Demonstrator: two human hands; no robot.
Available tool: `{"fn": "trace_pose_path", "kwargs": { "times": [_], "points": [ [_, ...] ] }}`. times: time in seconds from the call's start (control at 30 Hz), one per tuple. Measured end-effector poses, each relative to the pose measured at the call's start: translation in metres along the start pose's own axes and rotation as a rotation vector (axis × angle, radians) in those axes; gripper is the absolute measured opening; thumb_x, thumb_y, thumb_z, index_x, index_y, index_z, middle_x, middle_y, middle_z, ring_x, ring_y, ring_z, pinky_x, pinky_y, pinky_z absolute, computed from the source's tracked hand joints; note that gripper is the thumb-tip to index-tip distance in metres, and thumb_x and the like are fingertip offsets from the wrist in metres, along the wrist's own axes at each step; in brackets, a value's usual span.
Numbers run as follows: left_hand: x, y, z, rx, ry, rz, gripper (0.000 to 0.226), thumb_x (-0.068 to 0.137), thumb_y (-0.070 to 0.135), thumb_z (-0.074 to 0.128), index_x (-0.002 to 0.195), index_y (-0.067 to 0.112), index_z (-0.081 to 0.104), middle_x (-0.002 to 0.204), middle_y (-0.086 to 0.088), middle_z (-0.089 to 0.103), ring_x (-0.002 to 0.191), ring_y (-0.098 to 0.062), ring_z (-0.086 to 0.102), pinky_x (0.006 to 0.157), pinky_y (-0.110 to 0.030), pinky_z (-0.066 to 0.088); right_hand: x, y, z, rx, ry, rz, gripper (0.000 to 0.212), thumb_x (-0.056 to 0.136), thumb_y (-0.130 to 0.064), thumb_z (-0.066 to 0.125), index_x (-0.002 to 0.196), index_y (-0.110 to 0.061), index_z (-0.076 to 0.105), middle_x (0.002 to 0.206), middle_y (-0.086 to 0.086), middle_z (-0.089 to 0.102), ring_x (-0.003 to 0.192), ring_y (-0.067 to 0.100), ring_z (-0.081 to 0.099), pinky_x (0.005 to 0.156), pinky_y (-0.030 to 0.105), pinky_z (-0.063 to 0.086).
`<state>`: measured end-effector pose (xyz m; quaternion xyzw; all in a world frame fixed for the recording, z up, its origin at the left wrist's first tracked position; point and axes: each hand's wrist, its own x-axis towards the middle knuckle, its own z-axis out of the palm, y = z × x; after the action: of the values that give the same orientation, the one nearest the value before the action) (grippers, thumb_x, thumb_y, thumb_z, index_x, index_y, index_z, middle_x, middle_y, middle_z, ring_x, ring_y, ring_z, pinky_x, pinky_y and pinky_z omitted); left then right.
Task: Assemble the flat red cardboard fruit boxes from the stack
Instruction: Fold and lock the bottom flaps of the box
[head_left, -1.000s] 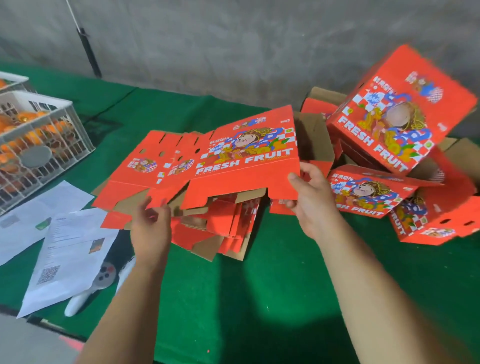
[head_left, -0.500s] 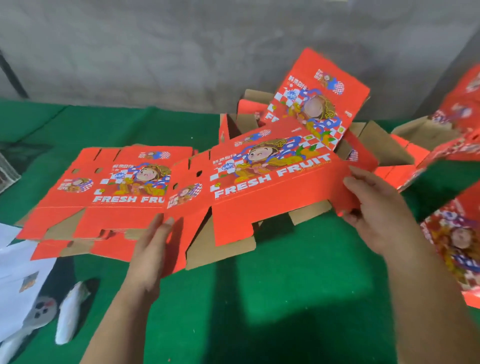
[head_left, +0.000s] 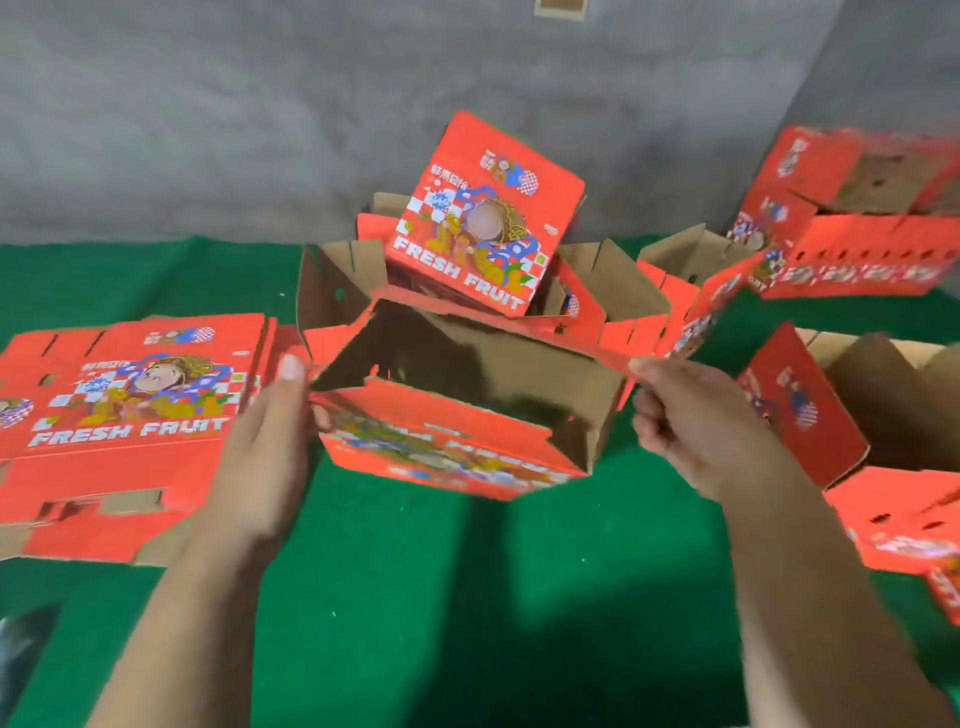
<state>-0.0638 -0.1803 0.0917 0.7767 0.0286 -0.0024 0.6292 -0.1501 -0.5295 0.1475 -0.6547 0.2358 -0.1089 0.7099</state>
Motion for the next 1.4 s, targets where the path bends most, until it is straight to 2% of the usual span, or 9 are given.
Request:
{"fn": "trace_pose_path", "kwargs": {
  "times": [0.3, 0.43, 0.57, 0.8, 0.9, 1.0, 1.1, 1.23, 1.4],
  "points": [
    [-0.049, -0.02, 0.095, 0.117, -0.111, -0.254, 0.095, 0.07, 0.086, 0.05, 0.152, 0.038, 0.038, 0.15, -0.004, 0.032, 0.142, -0.028, 0.036, 0.122, -0.049, 0.028, 0.013, 0.047, -0.004, -0.259, 0.061, 0.074, 0.026, 0.097, -0.043, 0.068, 0.095, -0.017, 0.072, 0.052, -0.012, 0.062, 0.041, 0.005, 0.056, 0.041, 0.016, 0.04],
    [-0.039, -0.022, 0.101, -0.034, -0.107, -0.264, 0.066, 0.084, 0.071, 0.065, 0.13, 0.029, 0.041, 0.14, -0.006, 0.05, 0.119, -0.017, 0.057, 0.098, -0.036, 0.04, 0.018, 0.059, -0.006, -0.256, 0.023, 0.111, 0.06, 0.086, -0.068, 0.071, 0.139, -0.043, 0.061, 0.122, -0.007, 0.069, 0.102, 0.012, 0.071, 0.089, 0.031, 0.056],
    [-0.025, -0.023, 0.091, 0.058, -0.05, -0.235, 0.066, 0.087, 0.06, 0.071, 0.13, 0.021, 0.04, 0.113, -0.002, 0.061, 0.093, -0.004, 0.057, 0.072, -0.024, 0.038, 0.02, 0.062, -0.01, -0.2, -0.09, 0.063, 0.081, 0.073, -0.08, 0.072, 0.144, -0.05, 0.048, 0.139, -0.016, 0.062, 0.126, 0.009, 0.059, 0.111, 0.04, 0.044],
    [0.006, -0.031, 0.069, 0.145, 0.079, 0.063, 0.055, 0.089, 0.02, 0.055, 0.143, 0.021, 0.047, 0.122, -0.016, 0.062, 0.114, -0.037, 0.061, 0.105, -0.06, 0.046, 0.022, 0.073, 0.017, -0.134, -0.155, 0.079, 0.063, 0.07, -0.071, 0.074, 0.124, -0.078, 0.043, 0.132, -0.038, 0.055, 0.128, -0.001, 0.052, 0.115, 0.043, 0.036],
    [0.016, -0.04, 0.067, 0.131, 0.035, 0.17, 0.059, 0.08, 0.015, 0.044, 0.138, 0.01, 0.054, 0.124, -0.028, 0.058, 0.118, -0.052, 0.054, 0.102, -0.071, 0.042, 0.022, 0.076, 0.04, -0.18, 0.142, -0.128, 0.07, 0.078, -0.073, 0.059, 0.142, -0.047, 0.047, 0.121, -0.04, 0.052, 0.116, -0.013, 0.052, 0.109, 0.036, 0.039],
    [0.009, -0.039, 0.075, -0.003, 0.161, 0.204, 0.064, 0.083, 0.013, 0.04, 0.145, 0.02, 0.054, 0.133, -0.007, 0.063, 0.126, -0.029, 0.057, 0.111, -0.057, 0.041, 0.022, 0.076, 0.07, -0.368, 0.412, -0.279, 0.064, 0.091, -0.067, 0.034, 0.138, -0.029, 0.054, 0.136, -0.014, 0.059, 0.131, 0.017, 0.053, 0.111, 0.042, 0.036],
    [-0.004, -0.036, 0.091, -0.025, 0.237, 0.285, 0.069, 0.085, 0.007, 0.037, 0.154, 0.007, 0.043, 0.143, -0.015, 0.058, 0.134, -0.033, 0.053, 0.113, -0.056, 0.038, 0.012, 0.085, 0.108, -0.414, 0.357, -0.097, 0.076, 0.098, -0.072, 0.036, 0.164, -0.038, 0.019, 0.173, 0.002, 0.011, 0.156, 0.033, 0.017, 0.125, 0.054, 0.016],
    [-0.027, -0.022, 0.121, -0.025, 0.207, 0.336, 0.078, 0.088, 0.003, 0.04, 0.163, 0.004, 0.021, 0.168, -0.019, 0.026, 0.157, -0.033, 0.022, 0.127, -0.051, 0.016, -0.003, 0.092, 0.145, -0.284, 0.165, 0.014, 0.125, 0.074, -0.074, 0.071, 0.157, -0.05, -0.021, 0.171, -0.003, -0.023, 0.16, 0.024, 0.0, 0.125, 0.043, 0.015],
    [-0.052, -0.025, 0.139, 0.093, -0.036, 0.386, 0.077, 0.093, 0.023, 0.051, 0.164, 0.026, 0.021, 0.151, 0.003, 0.04, 0.139, -0.016, 0.034, 0.117, -0.034, 0.022, 0.0, 0.087, 0.142, -0.061, 0.103, -0.013, 0.114, 0.073, -0.042, 0.08, 0.156, -0.058, 0.004, 0.162, -0.008, 0.04, 0.139, 0.014, 0.05, 0.117, 0.041, 0.043]
  ]
}}
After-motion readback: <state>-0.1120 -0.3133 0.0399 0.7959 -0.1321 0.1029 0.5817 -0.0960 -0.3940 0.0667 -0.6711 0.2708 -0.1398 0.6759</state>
